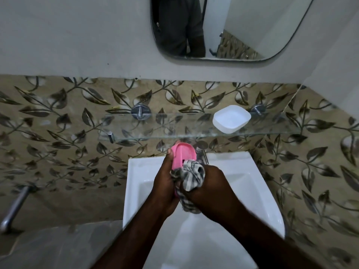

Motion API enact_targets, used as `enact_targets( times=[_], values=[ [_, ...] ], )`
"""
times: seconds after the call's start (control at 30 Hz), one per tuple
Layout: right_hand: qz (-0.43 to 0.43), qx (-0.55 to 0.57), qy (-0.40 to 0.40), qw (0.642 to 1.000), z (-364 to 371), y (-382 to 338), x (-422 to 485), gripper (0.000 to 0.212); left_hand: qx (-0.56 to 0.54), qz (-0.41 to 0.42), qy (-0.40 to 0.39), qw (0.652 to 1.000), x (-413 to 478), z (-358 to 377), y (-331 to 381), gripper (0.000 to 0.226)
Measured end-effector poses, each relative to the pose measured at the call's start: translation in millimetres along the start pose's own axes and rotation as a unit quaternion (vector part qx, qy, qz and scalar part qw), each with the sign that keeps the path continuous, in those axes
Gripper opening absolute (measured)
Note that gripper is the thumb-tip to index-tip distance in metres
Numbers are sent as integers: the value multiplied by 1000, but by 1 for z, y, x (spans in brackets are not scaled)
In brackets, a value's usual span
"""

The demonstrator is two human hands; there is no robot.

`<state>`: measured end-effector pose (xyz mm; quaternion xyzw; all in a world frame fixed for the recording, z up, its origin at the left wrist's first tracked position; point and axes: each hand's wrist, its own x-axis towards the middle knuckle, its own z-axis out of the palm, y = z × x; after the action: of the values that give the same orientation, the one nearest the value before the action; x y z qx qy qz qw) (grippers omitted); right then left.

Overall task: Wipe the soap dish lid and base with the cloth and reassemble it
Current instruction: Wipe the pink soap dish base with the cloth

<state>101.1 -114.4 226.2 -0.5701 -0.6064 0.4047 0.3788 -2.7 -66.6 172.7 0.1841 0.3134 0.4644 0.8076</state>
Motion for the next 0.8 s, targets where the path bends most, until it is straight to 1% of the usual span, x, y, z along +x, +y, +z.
enact_targets(
  times=[0.03, 0.07, 0.1, 0.17, 0.2, 0.23, 0.27, 0.33, 0.37, 0.43, 0.47, 0.5, 0.57, 0.6, 0.67, 0.73, 0.77, 0.8],
  values=[
    [18, 24, -2, 1000, -1, 0, 0, 14, 8, 2, 8, 1000, 0, 1, 1, 68],
    [29, 40, 21, 999, -3, 0, 5, 9, 18, 7, 10, 1000, 0, 4, 1, 69],
    [27, 38, 63, 997, -6, -2, 13, 10, 31, 17, 10, 999, -1, 8, 1, 66],
    [-3, 33, 144, 989, -13, -11, 30, 18, 39, 44, 8, 998, -2, 17, 1, 52],
    [-23, 38, 163, 986, -16, -17, 36, 18, 29, 46, 5, 999, -2, 21, 0, 47],
    [-38, 41, 164, 985, -17, -20, 38, 18, 14, 46, 2, 999, -1, 23, -1, 45],
    [-41, 36, 150, 987, -17, -20, 37, 18, 8, 47, -2, 999, -1, 23, -1, 45],
    [-29, 21, 86, 996, -10, -13, 24, 14, 15, 44, 17, 999, -2, 18, 1, 52],
    [-18, 36, 41, 998, -6, -9, 15, 13, 17, 38, 28, 999, -2, 15, 2, 58],
    [13, 86, -32, 996, -2, -3, 1, 21, 18, 38, 42, 998, -3, 9, 5, 63],
    [28, 98, -38, 994, -3, -3, 0, 23, 22, 39, 40, 998, -4, 8, 6, 62],
    [29, 81, -18, 996, -4, -4, 4, 19, 24, 36, 32, 999, -4, 9, 7, 60],
    [0, 18, 82, 996, -10, -8, 20, 16, 32, 40, 10, 999, -5, 16, 6, 54],
    [-19, 16, 123, 992, -13, -15, 28, 17, 32, 52, 9, 998, -4, 19, 4, 50],
    [-52, 24, 145, 988, -15, -24, 36, 20, 8, 69, 9, 998, -4, 24, 2, 47],
    [-55, 4, 108, 993, -14, -24, 29, 23, 12, 64, 14, 998, -4, 24, 4, 54],
    [-42, 14, 67, 997, -11, -18, 23, 26, 19, 56, 25, 998, -3, 23, 7, 59],
    [-24, 51, 12, 998, -9, -12, 16, 28, 20, 54, 36, 998, 0, 20, 10, 63]
  ],
)
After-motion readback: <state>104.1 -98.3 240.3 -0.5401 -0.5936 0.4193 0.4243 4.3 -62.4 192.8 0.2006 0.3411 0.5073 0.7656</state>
